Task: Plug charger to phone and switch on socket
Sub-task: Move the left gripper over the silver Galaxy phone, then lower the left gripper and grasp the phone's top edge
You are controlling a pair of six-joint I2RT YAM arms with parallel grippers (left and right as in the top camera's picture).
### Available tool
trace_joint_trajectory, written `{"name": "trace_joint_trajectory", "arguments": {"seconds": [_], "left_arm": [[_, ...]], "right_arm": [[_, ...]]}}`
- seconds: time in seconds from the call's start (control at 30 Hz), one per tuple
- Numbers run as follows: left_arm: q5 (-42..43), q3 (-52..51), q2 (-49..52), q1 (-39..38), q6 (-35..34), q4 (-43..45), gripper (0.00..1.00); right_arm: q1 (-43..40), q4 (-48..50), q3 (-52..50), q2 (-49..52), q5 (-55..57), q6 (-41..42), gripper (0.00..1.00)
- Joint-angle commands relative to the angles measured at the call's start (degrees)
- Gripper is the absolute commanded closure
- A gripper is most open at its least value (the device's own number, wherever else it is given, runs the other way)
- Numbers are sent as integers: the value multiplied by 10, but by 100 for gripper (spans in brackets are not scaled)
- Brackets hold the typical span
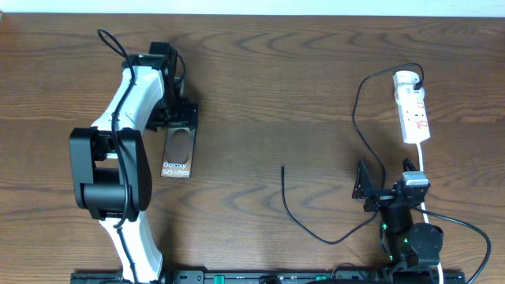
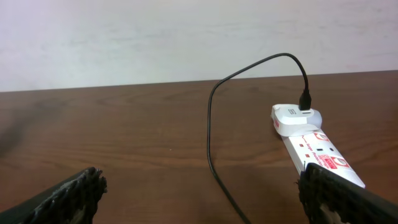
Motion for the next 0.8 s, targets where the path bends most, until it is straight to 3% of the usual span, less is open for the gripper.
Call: {"name": "trace_joint_trajectory", "arguments": {"seconds": [0.0, 0.77], "left_arm": [[-7, -23, 0, -10, 11, 11, 9], [-3, -63, 0, -19, 11, 29, 9]], "right_arm": [[3, -2, -1, -3, 1, 9, 1], [3, -2, -1, -3, 1, 9, 1]]}}
